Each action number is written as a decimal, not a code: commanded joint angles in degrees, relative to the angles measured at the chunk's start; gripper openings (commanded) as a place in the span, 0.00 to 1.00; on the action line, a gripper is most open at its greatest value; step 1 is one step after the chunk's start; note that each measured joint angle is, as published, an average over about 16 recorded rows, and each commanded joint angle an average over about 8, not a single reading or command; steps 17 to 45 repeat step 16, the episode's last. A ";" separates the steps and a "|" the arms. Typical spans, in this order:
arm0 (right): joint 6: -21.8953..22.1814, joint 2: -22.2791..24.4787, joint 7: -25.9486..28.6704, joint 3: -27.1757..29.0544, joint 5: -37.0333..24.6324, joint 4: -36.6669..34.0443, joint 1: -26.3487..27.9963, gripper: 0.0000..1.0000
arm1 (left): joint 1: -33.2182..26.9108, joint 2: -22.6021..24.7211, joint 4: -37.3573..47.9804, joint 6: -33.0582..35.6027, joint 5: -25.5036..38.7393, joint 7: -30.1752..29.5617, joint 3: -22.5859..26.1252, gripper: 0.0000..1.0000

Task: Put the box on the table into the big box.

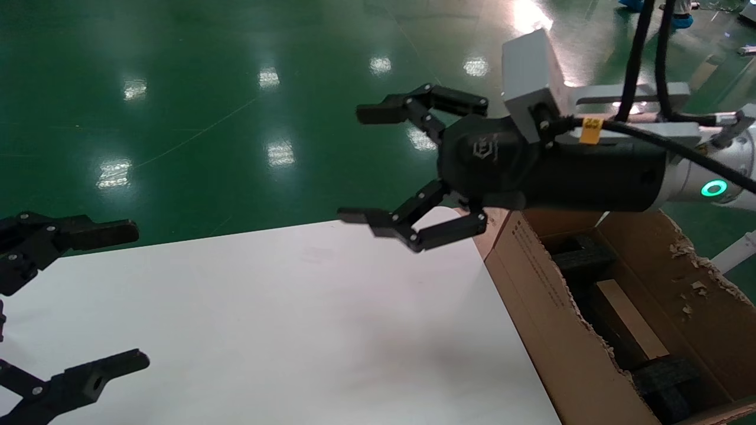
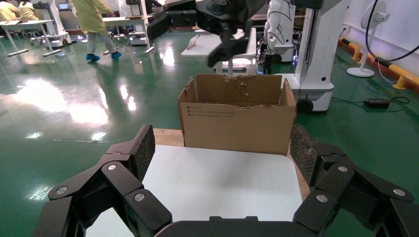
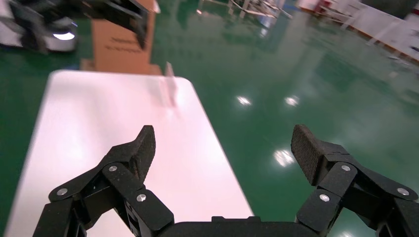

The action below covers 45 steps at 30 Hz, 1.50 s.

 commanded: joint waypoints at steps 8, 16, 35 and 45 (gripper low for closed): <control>-8.41 -5.75 6.75 20.80 -6.41 0.09 -14.74 1.00 | 0.00 0.00 0.00 0.00 -0.01 0.00 0.01 1.00; -14.45 -9.87 11.60 35.73 -11.01 0.16 -25.33 1.00 | 0.00 -0.01 0.00 -0.01 -0.01 0.01 0.01 1.00; -14.45 -9.87 11.60 35.73 -11.01 0.16 -25.33 1.00 | 0.00 -0.01 0.00 -0.01 -0.01 0.01 0.01 1.00; -14.45 -9.87 11.60 35.73 -11.01 0.16 -25.33 1.00 | 0.00 -0.01 0.00 -0.01 -0.01 0.01 0.01 1.00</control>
